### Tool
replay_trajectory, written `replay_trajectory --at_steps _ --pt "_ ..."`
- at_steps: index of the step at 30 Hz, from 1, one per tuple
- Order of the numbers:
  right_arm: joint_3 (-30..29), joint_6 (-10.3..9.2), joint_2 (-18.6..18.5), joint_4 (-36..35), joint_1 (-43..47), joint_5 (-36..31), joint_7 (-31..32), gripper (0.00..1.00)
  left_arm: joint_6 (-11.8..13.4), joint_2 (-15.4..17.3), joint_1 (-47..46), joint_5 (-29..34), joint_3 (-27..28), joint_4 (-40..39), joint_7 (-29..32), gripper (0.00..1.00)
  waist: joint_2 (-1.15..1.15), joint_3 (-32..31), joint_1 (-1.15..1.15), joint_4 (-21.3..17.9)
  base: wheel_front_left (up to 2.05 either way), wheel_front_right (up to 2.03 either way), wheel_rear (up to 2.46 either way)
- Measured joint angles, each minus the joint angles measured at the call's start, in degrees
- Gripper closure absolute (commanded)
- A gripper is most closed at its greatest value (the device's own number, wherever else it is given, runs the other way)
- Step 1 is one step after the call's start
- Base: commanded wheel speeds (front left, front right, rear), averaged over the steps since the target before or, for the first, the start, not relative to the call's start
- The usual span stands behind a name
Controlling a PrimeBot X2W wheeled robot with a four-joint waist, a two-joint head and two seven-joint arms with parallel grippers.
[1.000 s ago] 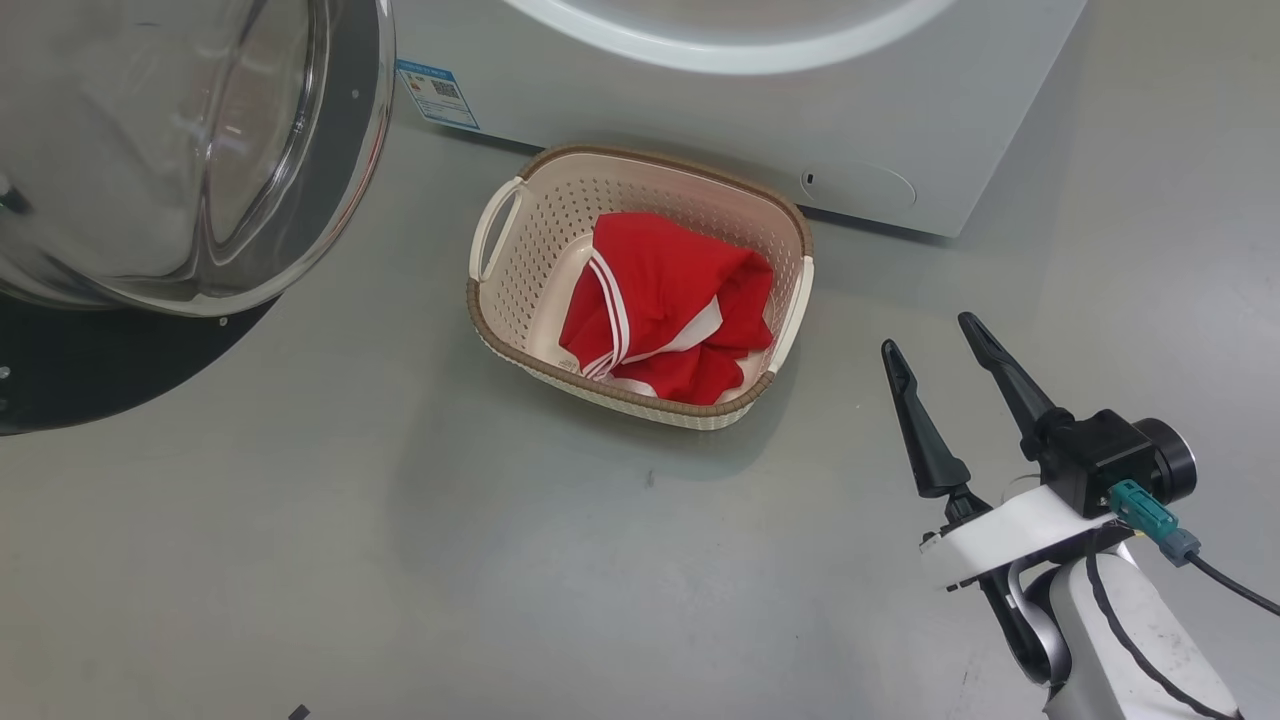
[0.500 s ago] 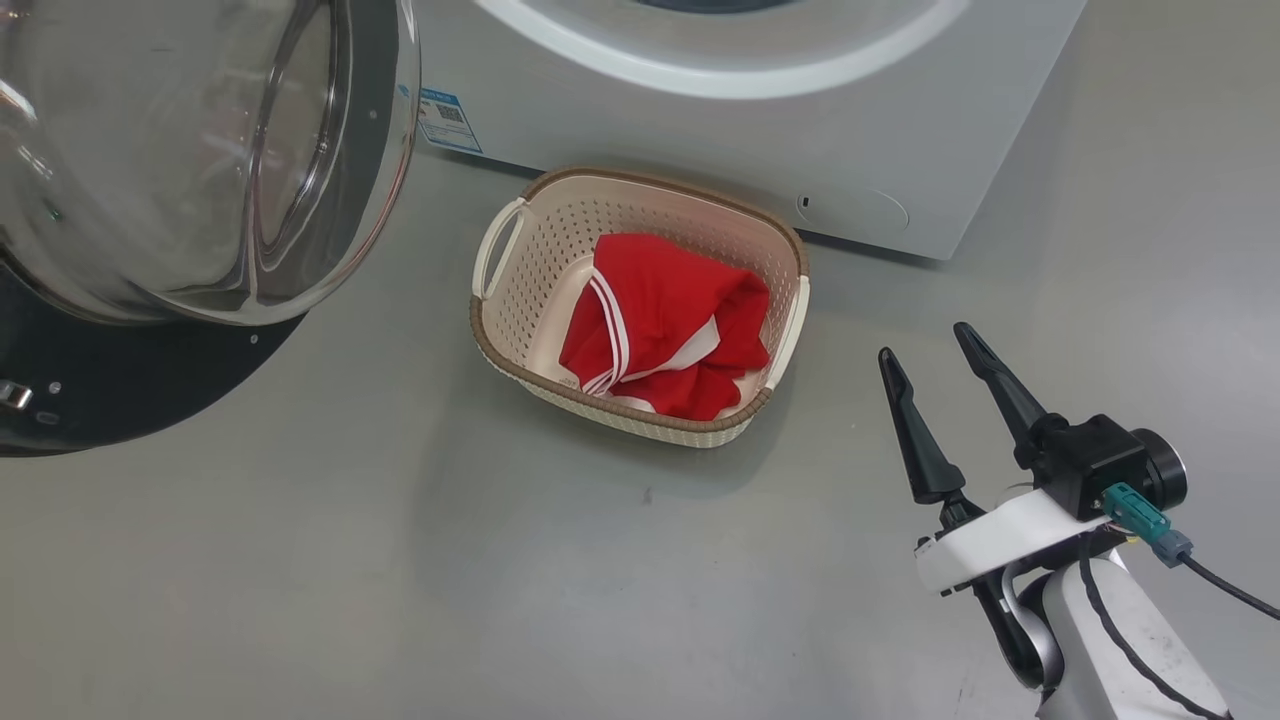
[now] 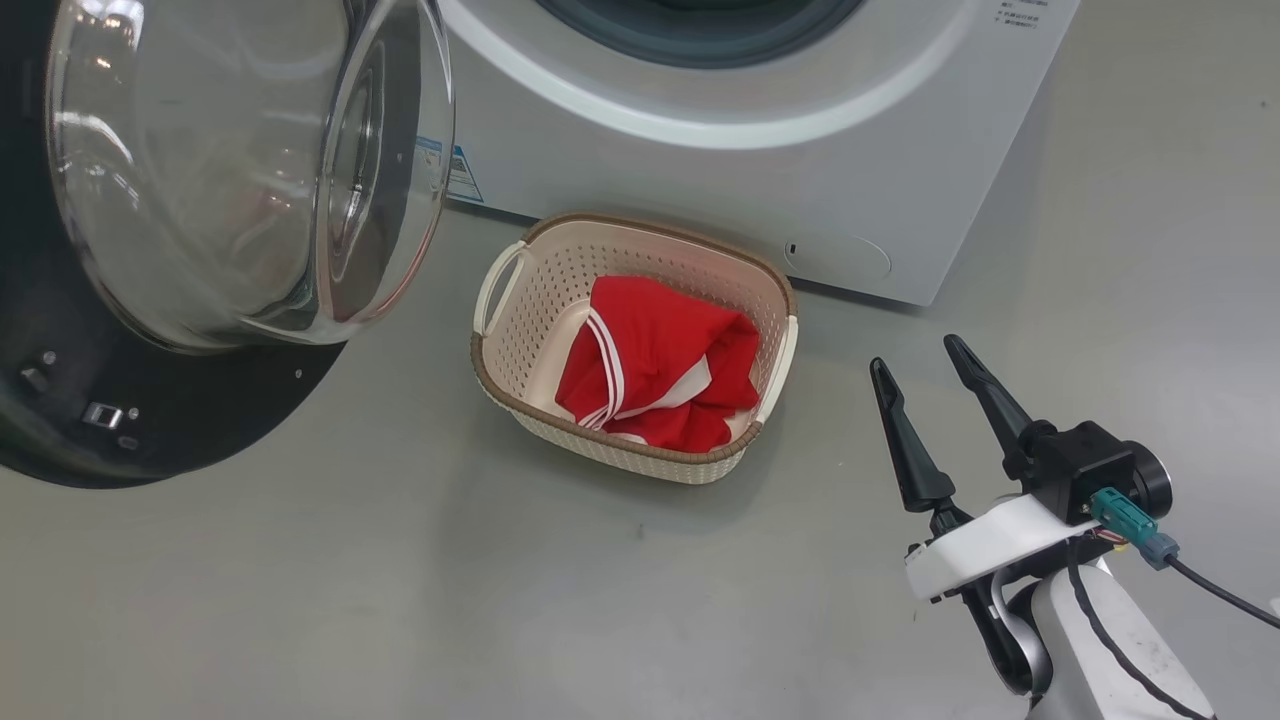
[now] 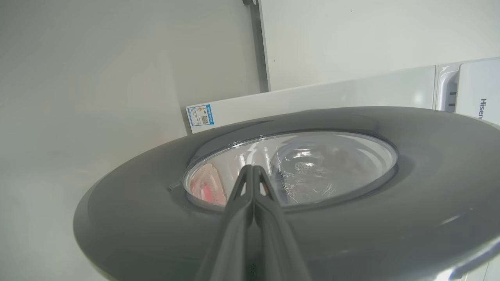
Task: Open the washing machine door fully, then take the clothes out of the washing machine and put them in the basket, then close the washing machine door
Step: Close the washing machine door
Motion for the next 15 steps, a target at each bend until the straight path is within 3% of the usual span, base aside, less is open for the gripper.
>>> replay_trajectory --at_steps 15 --pt "-0.30 -0.01 0.59 0.33 0.45 0.42 -0.01 0.00 -4.26 -2.74 3.97 -4.35 -2.18 -2.48 11.04 1.00 0.00 -2.37 0.00 -0.55 0.00 0.00 0.00"
